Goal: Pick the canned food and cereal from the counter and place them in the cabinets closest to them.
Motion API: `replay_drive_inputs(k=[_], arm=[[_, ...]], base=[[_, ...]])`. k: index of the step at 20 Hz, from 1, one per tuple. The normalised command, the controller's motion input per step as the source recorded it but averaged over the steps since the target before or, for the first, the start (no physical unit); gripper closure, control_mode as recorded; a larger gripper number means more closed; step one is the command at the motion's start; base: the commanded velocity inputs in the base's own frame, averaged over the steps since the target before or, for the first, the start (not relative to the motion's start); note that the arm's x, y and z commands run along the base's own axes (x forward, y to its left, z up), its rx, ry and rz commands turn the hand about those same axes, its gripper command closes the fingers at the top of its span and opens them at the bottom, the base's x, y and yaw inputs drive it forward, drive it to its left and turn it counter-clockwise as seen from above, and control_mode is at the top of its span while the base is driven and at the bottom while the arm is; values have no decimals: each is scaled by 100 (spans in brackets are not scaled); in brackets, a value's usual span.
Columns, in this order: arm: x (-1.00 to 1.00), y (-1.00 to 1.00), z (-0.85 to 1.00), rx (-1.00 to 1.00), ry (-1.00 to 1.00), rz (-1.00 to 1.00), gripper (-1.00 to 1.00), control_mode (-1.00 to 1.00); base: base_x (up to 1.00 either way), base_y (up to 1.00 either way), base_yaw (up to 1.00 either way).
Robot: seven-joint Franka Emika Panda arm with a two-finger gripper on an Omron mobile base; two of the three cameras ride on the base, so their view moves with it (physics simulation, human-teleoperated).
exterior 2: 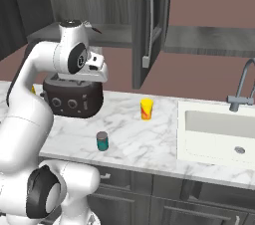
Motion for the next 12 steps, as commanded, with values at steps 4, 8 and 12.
replay_drive_inputs(k=[4,8,12], arm=[[-5,0,0,0,0,0,-100,-100],[-24,-3,-6,1,-4,0,-100,-100],[-22,-1,-14,0,-3,0,-100,-100]], base=[[0,0,0],[0,0,0],[0,0,0]])
